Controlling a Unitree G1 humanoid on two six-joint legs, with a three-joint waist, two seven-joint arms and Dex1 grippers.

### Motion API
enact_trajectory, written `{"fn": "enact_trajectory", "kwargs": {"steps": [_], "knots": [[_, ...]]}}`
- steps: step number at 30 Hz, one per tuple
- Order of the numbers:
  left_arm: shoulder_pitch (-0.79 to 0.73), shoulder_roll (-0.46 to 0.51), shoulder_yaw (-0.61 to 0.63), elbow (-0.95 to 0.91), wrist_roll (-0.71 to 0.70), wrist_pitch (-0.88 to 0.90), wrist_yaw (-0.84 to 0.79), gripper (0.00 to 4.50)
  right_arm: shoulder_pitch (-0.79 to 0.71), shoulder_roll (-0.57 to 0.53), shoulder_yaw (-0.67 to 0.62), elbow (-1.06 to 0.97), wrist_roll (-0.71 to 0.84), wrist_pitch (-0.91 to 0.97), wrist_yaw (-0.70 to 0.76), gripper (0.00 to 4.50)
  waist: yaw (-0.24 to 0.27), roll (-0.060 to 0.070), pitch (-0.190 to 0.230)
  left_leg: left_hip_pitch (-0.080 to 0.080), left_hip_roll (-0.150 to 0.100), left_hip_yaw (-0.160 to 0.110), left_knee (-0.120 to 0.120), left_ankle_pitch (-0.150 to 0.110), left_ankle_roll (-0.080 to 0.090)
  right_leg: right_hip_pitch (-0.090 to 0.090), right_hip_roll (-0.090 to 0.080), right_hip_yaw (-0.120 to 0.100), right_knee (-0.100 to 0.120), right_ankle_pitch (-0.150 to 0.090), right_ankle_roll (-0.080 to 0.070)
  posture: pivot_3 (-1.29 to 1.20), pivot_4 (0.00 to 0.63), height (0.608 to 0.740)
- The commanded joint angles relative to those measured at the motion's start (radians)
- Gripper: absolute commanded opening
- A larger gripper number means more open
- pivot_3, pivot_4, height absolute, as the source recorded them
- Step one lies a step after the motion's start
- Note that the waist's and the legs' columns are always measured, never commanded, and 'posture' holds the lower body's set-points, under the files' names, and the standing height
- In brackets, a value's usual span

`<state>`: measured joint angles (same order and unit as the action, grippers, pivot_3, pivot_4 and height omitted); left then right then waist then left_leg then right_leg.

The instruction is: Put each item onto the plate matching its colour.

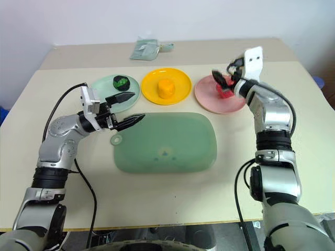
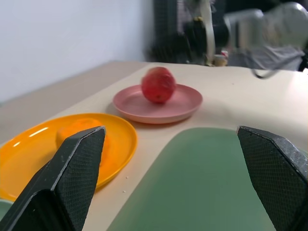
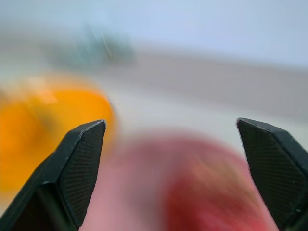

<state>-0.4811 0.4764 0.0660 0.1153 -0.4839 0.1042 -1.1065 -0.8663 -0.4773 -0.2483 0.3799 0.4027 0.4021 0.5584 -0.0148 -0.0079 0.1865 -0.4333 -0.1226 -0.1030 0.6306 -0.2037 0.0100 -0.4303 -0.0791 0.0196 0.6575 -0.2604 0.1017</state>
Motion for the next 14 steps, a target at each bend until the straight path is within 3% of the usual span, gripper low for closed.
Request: {"fn": "enact_trajectory", "kwargs": {"steps": [1, 9, 14], "knots": [[0.019, 0.046, 0.070, -0.021, -0.071, -0.008, -0.070, 4.50, 0.095, 0.015, 0.005, -0.295, 0.117, -0.050, 0.146, 4.46, 0.000, 0.000, 0.000, 0.000, 0.000, 0.000, 0.000, 0.000, 0.000, 0.000, 0.000, 0.000, 0.000, 0.000, 0.000, 0.00, 0.150, 0.740], [0.031, 0.127, 0.103, -0.015, -0.094, 0.008, -0.145, 4.50, 0.377, -0.145, 0.210, -0.607, 0.099, -0.047, 0.443, 4.46, 0.010, 0.000, 0.000, 0.000, 0.000, -0.001, 0.002, -0.003, 0.006, 0.002, -0.001, -0.001, 0.000, 0.000, 0.000, 0.00, 0.150, 0.740], [0.040, 0.129, 0.102, -0.062, -0.098, 0.036, -0.110, 4.50, 0.404, -0.142, 0.217, -0.620, 0.086, -0.073, 0.426, 4.46, 0.000, 0.000, 0.000, 0.000, 0.000, -0.001, 0.002, -0.004, 0.006, 0.001, 0.000, -0.001, 0.000, 0.000, 0.000, 0.00, 0.150, 0.740]]}}
